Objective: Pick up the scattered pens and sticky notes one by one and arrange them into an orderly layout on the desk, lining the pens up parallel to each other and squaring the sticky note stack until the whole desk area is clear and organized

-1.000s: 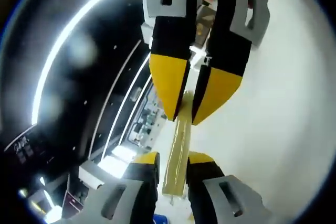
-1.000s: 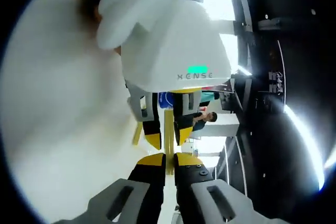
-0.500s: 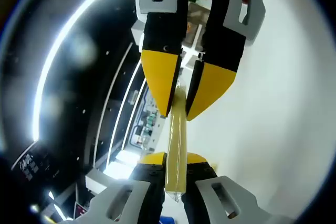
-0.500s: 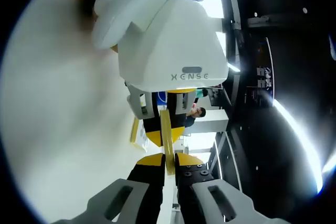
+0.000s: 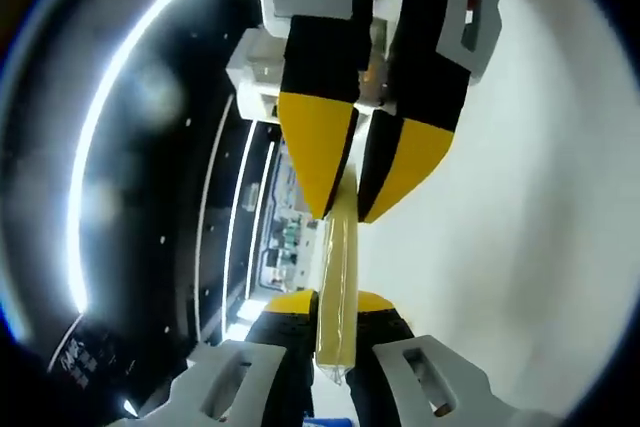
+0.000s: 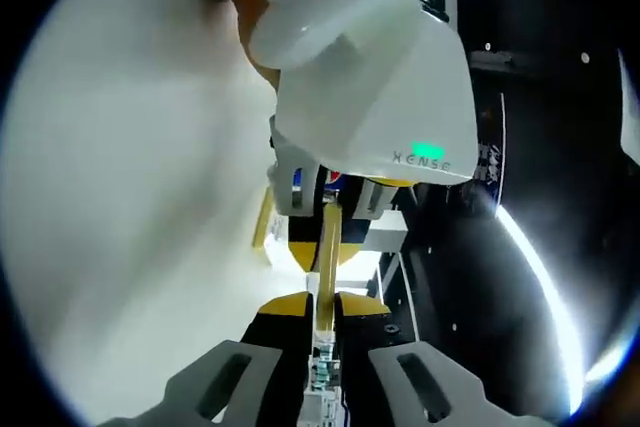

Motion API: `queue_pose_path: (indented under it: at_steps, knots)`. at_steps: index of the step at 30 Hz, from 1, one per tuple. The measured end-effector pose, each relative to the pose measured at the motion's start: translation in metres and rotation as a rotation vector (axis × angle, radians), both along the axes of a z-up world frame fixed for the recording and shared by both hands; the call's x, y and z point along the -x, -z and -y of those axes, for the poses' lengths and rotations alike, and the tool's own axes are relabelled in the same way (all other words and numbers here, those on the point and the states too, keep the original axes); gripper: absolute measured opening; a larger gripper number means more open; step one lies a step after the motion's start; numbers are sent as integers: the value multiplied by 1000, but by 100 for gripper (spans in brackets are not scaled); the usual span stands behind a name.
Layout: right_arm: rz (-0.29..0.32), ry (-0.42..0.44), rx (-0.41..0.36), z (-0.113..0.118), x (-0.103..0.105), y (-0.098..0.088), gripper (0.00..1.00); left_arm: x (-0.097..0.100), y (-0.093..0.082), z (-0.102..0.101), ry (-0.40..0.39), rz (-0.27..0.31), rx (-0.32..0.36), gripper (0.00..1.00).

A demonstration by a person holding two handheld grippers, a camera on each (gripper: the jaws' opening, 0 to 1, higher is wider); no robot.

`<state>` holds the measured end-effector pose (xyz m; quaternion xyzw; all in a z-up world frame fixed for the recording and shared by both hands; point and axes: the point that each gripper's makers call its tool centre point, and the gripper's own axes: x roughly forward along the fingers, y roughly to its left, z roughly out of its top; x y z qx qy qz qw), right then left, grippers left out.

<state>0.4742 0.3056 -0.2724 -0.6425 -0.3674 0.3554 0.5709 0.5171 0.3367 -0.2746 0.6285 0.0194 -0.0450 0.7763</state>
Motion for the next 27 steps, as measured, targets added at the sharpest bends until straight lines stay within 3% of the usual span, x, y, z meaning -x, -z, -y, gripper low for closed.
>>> queue_pose_path:
  at_steps: [19,23,27]
  knots:
    - [52,12,3,6,4,-3,10,5,-8,10,15,46,-78,9]
    - [53,33,6,17,9,-5,10,8,-11,23,47,69,-102,9]
    - [101,48,22,25,9,-5,10,9,-13,31,55,89,-146,9]
